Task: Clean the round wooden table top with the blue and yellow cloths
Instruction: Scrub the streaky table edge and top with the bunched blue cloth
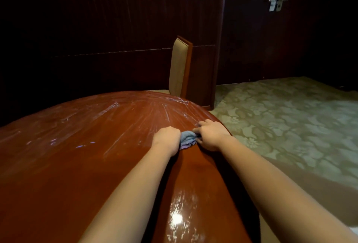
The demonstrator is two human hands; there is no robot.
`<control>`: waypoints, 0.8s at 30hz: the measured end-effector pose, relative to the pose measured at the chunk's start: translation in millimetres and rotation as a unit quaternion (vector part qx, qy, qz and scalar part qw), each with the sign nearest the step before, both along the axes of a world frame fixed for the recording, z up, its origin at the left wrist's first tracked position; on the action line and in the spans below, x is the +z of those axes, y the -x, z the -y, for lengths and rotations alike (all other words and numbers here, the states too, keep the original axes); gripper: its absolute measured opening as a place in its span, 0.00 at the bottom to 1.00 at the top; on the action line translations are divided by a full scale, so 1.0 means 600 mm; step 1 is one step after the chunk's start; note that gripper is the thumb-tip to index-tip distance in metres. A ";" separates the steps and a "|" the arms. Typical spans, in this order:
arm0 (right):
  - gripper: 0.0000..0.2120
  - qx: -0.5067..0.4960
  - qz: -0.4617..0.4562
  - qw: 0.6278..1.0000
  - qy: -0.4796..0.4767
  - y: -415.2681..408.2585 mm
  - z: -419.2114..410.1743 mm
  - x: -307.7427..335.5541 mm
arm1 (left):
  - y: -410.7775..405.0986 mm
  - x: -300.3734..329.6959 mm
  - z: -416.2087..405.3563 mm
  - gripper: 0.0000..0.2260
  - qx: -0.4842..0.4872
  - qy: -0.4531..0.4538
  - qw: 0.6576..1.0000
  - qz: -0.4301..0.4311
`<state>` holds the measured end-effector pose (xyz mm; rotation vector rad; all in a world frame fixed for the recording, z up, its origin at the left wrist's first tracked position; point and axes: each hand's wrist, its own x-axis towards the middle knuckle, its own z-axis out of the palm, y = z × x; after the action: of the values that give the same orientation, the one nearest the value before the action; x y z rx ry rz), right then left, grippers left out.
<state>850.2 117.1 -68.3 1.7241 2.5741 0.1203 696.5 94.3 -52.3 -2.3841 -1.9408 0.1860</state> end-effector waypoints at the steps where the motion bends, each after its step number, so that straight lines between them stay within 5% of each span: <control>1: 0.17 0.006 -0.001 1.000 0.003 -0.001 -0.005 0.000 | 0.000 -0.003 -0.003 0.12 0.003 -0.002 1.000 0.002; 15: 0.17 0.096 0.029 0.994 0.036 -0.034 -0.031 0.026 | -0.010 -0.007 0.000 0.10 -0.010 0.018 0.999 0.035; 24: 0.14 0.068 0.036 0.997 -0.027 -0.072 0.092 0.009 | -0.070 0.002 0.128 0.11 -0.026 0.001 1.000 0.011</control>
<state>893.7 61.8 -62.8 1.5277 2.6575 0.2537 738.5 17.7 -51.3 -2.4456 -1.8848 0.1611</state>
